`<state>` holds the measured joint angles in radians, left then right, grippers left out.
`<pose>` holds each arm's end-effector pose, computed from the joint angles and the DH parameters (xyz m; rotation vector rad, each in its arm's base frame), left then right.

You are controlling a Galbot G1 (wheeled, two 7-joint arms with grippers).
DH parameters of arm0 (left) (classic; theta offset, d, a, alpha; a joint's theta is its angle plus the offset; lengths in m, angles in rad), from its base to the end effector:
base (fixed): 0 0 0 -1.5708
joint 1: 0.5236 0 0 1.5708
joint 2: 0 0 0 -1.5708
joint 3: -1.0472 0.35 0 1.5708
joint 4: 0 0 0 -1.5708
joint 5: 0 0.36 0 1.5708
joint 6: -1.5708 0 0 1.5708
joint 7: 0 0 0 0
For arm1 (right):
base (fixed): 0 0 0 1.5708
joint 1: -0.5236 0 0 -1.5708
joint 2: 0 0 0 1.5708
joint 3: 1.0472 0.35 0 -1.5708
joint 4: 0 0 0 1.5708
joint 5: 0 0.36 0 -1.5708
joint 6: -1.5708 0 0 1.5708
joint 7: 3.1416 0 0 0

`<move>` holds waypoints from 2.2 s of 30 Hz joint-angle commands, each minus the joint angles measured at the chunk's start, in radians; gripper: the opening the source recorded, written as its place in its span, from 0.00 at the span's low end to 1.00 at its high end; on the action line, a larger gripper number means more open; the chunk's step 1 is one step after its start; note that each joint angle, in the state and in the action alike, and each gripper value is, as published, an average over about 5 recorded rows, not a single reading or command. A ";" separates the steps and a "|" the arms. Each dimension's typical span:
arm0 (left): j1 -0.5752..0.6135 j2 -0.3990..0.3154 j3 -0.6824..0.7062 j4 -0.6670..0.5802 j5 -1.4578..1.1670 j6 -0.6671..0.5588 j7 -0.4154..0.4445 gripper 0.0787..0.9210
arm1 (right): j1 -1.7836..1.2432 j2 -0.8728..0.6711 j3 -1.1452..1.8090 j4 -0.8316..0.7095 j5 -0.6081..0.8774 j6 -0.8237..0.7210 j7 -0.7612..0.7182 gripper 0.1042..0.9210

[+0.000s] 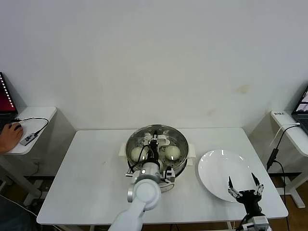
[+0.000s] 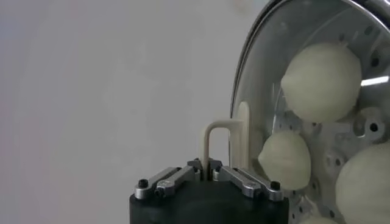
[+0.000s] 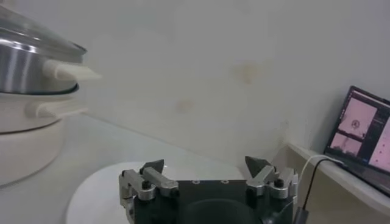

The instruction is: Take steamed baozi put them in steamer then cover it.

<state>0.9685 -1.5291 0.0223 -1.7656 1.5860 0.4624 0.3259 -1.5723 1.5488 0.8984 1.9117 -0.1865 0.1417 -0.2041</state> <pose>0.3235 -0.1715 -0.2631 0.1794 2.2309 2.1838 0.1595 -0.1292 -0.3546 -0.1305 -2.9789 0.5614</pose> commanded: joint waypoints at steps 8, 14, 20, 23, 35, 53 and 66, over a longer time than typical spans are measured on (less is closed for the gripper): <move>0.036 0.000 -0.006 -0.049 0.001 -0.015 -0.021 0.22 | -0.002 -0.006 -0.001 0.000 0.001 0.002 -0.001 0.88; 0.091 0.053 0.007 -0.161 -0.017 -0.024 -0.022 0.42 | -0.002 -0.002 -0.008 0.002 -0.003 0.000 -0.002 0.88; 0.208 0.139 0.004 -0.331 -0.073 -0.052 -0.060 0.63 | -0.004 -0.004 -0.008 0.002 -0.004 0.000 -0.003 0.88; 0.281 0.188 -0.024 -0.444 -0.174 -0.079 -0.110 0.73 | -0.004 -0.006 -0.007 0.003 -0.002 0.000 -0.003 0.88; 0.698 0.333 -0.447 -0.564 -1.483 -0.543 -0.537 0.88 | -0.051 -0.028 -0.044 0.039 0.051 -0.003 0.001 0.88; 0.896 0.261 -0.594 -0.341 -1.857 -0.688 -0.539 0.88 | -0.308 -0.187 -0.176 0.156 0.268 0.010 0.055 0.88; 0.926 0.227 -0.578 -0.346 -1.815 -0.659 -0.544 0.88 | -0.337 -0.192 -0.233 0.184 0.277 -0.005 0.008 0.88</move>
<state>1.8394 -1.2857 -0.5244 -2.1267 -0.1334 -0.1672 -0.2027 -1.8583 1.3774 0.7157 2.0666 0.0578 0.1416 -0.1696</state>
